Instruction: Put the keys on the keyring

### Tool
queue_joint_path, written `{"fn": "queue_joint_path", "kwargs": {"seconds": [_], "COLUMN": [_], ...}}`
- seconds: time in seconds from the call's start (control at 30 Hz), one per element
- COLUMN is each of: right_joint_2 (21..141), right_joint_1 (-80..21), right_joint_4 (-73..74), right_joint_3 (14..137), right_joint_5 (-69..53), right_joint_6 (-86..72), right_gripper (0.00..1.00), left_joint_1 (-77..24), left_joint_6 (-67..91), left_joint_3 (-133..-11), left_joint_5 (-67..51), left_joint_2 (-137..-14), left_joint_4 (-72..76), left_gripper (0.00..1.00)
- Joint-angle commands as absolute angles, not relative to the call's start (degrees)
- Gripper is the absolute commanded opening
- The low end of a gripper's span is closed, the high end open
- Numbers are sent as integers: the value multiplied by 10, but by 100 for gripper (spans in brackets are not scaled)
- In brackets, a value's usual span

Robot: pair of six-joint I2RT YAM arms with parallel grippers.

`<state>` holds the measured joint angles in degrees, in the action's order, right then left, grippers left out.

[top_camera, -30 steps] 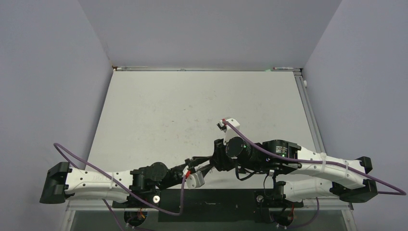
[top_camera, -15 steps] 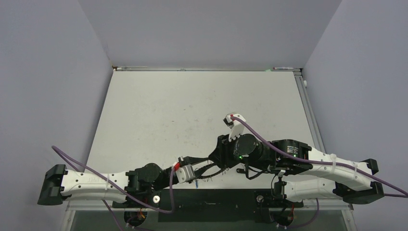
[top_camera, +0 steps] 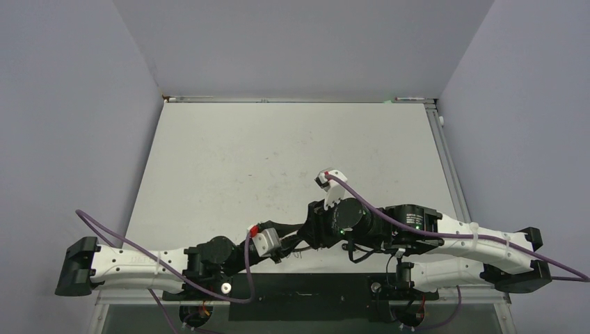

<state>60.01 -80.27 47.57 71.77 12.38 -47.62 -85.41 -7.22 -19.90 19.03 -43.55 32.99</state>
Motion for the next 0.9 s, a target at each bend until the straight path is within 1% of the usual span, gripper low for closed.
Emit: {"fn": "queue_joint_path", "kwargs": {"seconds": [0.0,0.6,0.67,0.8,0.87], "right_joint_2": [608,619,622,628,631], "right_joint_1": [-810,-813,-813,-815,-817], "right_joint_4": [463,482,481,471,470], "right_joint_3": [716,721,720,715,715], "right_joint_5": [134,178,176,168,168], "right_joint_6": [-482,-490,-490,-488,-488], "right_gripper": [33,32,30,23,16], "left_joint_1": [-856,-856,-856,-856,-856], "left_joint_6": [-46,-33,-33,-33,-33], "left_joint_3": [-216,-216,-216,-219,-220], "left_joint_5": [212,209,209,208,208], "left_joint_2": [-437,-436,-437,-442,-443], "left_joint_4": [389,403,406,408,408], "left_gripper": [0,0,0,0,0]}}
